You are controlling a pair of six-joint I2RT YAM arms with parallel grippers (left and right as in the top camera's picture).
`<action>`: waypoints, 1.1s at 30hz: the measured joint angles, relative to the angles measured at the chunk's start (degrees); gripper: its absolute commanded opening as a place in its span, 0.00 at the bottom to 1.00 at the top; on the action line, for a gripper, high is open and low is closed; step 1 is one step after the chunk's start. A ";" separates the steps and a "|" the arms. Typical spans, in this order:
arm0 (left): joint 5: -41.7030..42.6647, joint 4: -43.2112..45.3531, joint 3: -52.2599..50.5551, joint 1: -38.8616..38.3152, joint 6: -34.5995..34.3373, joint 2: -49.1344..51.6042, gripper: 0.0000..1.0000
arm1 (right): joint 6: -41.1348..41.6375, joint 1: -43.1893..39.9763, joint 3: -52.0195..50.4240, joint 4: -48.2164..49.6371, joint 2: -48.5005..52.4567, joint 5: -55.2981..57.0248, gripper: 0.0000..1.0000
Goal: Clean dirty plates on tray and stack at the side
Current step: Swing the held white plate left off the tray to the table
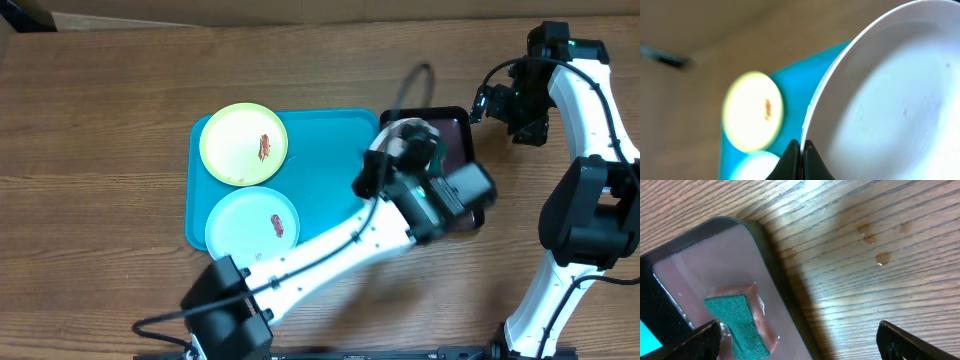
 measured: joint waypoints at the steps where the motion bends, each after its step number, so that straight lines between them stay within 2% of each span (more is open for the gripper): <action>1: 4.39 0.00 0.00 2.27 -0.79 0.02 0.04 | -0.02 0.02 0.00 0.00 0.00 -0.02 1.00; 9: 43.76 -0.90 0.00 27.26 0.76 0.20 0.04 | -0.02 0.02 0.00 0.00 0.00 0.00 1.00; 14: 56.59 -4.33 0.00 40.57 2.29 0.02 0.05 | 0.00 0.02 0.00 0.00 0.00 -0.02 1.00; 18: 59.08 -5.62 0.00 47.08 2.47 -2.64 0.04 | 0.00 0.02 0.00 0.02 0.00 -0.02 1.00; 23: 59.36 -6.71 0.02 58.12 2.43 -10.82 0.04 | 0.02 0.02 0.00 0.04 0.00 -0.02 1.00; 26: 59.06 -7.41 0.39 68.41 2.25 -14.43 0.04 | 0.00 0.00 0.00 0.00 0.00 0.00 1.00; 28: 58.07 -7.96 0.55 78.12 2.16 -15.19 0.04 | 0.00 0.02 0.00 0.02 0.00 0.00 1.00; 33: 56.30 -4.98 -1.42 92.70 2.03 -14.91 0.04 | 0.02 0.02 0.00 0.00 0.00 -0.02 1.00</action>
